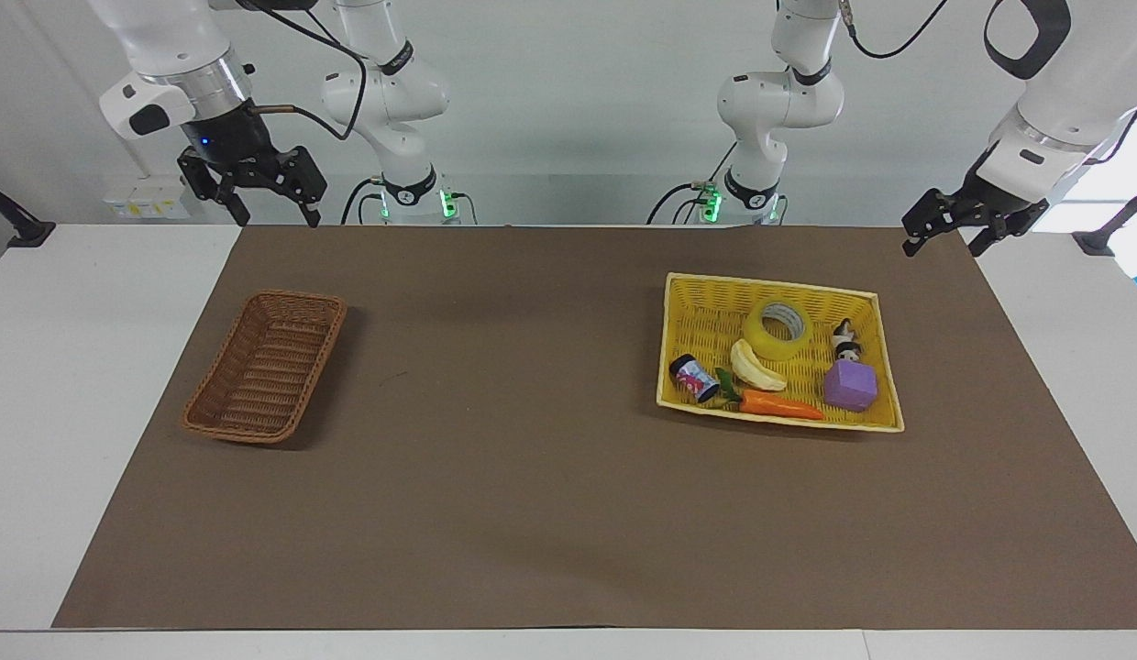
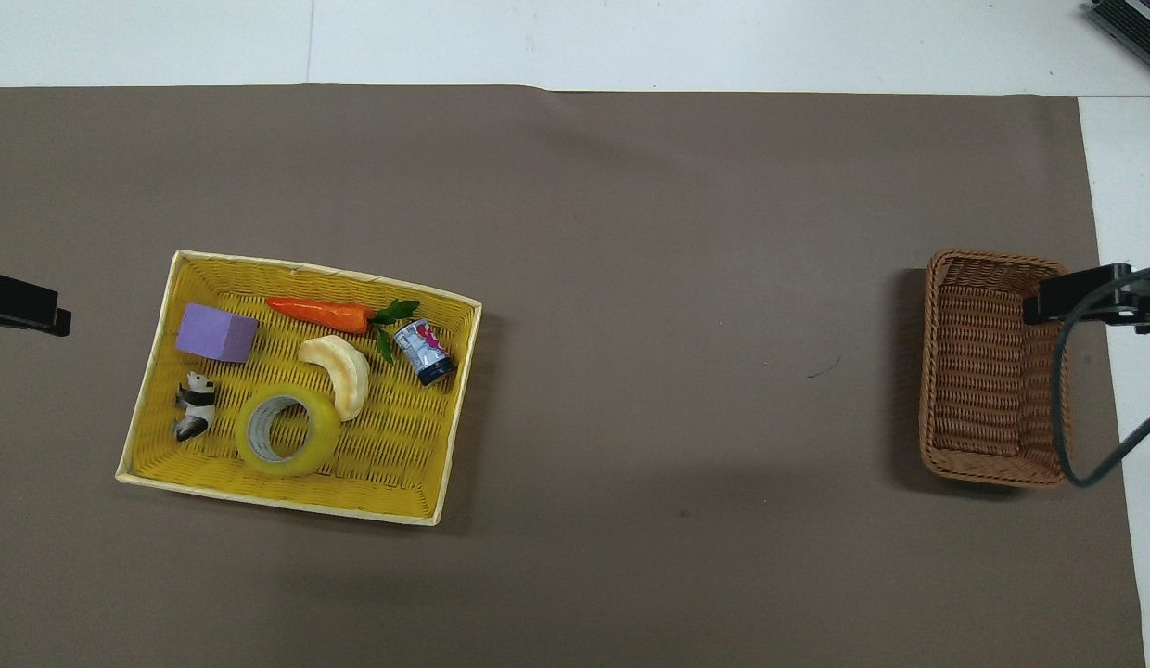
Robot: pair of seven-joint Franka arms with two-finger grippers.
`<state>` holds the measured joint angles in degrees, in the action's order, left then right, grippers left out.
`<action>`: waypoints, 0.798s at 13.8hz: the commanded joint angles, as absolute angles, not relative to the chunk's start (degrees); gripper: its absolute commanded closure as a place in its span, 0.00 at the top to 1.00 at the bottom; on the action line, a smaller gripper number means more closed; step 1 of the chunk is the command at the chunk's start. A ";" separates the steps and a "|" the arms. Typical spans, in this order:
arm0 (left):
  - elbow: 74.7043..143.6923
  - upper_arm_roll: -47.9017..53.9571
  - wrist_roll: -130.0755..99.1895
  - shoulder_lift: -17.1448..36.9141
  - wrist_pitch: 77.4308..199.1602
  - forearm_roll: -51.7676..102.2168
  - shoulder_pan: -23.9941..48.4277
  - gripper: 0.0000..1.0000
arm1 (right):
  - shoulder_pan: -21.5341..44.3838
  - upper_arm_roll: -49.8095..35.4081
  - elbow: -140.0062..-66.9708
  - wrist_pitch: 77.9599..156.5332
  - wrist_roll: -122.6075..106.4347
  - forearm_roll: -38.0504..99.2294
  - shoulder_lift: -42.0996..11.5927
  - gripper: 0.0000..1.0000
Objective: Move tape to another basket
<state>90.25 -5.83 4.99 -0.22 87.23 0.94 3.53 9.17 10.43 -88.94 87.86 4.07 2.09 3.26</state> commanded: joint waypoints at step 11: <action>90.79 -6.15 5.19 -0.79 86.57 0.26 3.52 1.00 | 9.14 10.63 -89.82 89.03 2.55 2.99 3.69 1.00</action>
